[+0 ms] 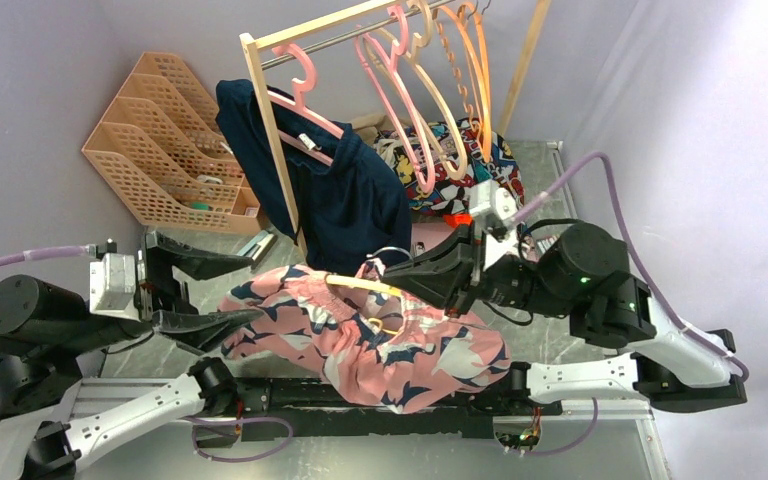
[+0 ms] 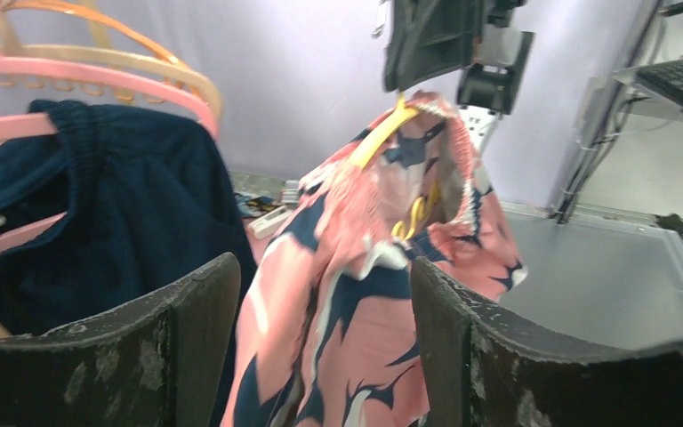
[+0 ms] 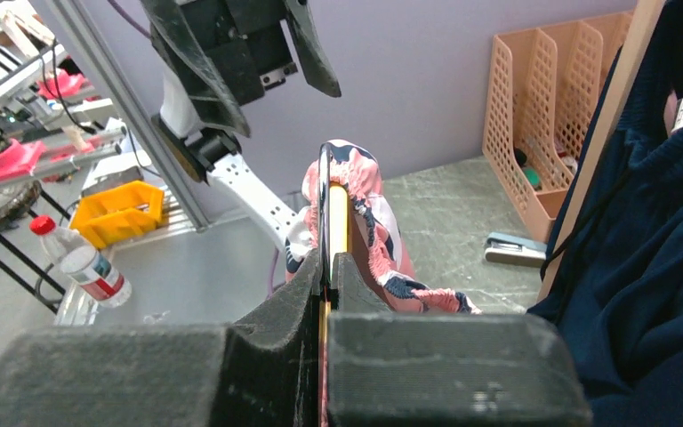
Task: Place the shorts on the hanger
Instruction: Hang the shorts on the hanger.
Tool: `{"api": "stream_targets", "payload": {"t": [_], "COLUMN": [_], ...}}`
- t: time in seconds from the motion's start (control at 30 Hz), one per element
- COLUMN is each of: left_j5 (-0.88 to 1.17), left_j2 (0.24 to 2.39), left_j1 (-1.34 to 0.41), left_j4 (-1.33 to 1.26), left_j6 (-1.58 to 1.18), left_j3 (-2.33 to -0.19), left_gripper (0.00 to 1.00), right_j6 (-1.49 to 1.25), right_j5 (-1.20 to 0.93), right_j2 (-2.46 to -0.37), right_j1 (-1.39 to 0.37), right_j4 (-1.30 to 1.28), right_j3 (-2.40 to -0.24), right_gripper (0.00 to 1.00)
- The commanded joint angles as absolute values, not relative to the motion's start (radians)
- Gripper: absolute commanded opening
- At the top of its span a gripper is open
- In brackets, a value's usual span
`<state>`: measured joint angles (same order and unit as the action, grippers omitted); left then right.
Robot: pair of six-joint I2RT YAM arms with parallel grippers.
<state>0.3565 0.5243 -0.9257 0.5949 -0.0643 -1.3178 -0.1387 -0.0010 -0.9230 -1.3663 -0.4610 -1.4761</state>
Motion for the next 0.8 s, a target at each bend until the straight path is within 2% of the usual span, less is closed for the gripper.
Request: {"api": "stream_targets", "payload": {"t": [0.0, 0.17, 0.23, 0.3, 0.33, 0.43, 0.77], "left_j5": [0.196, 0.201, 0.210, 0.224, 0.225, 0.219, 0.125], "left_j2": [0.516, 0.540, 0.557, 0.574, 0.580, 0.587, 0.566], "left_j1": [-0.927, -0.927, -0.927, -0.927, -0.927, -0.927, -0.927], "left_j4": [0.603, 0.591, 0.589, 0.585, 0.583, 0.576, 0.507], "left_j6": [-0.068, -0.053, -0.049, -0.043, -0.043, -0.039, -0.029], "left_j3": [-1.267, -1.254, -1.255, -1.261, -1.266, -1.284, -1.328], "left_gripper": [0.72, 0.66, 0.59, 0.45, 0.33, 0.09, 0.07], "right_j6": [-0.171, -0.172, -0.173, -0.173, -0.173, -0.173, -0.169], "right_j5": [0.018, 0.018, 0.014, 0.012, 0.014, 0.021, 0.044], "right_j2": [-0.894, -0.903, -0.904, -0.905, -0.904, -0.900, -0.873], "right_j1": [-1.366, -1.367, -1.367, -1.367, -1.367, -1.367, -1.367], "right_j4": [-0.358, -0.369, -0.370, -0.369, -0.369, -0.371, -0.375], "right_j3": [-1.470, -1.491, -1.493, -1.488, -1.487, -1.479, -1.465], "right_gripper": [0.00, 0.00, 0.00, 0.00, 0.00, 0.00, 0.00]}}
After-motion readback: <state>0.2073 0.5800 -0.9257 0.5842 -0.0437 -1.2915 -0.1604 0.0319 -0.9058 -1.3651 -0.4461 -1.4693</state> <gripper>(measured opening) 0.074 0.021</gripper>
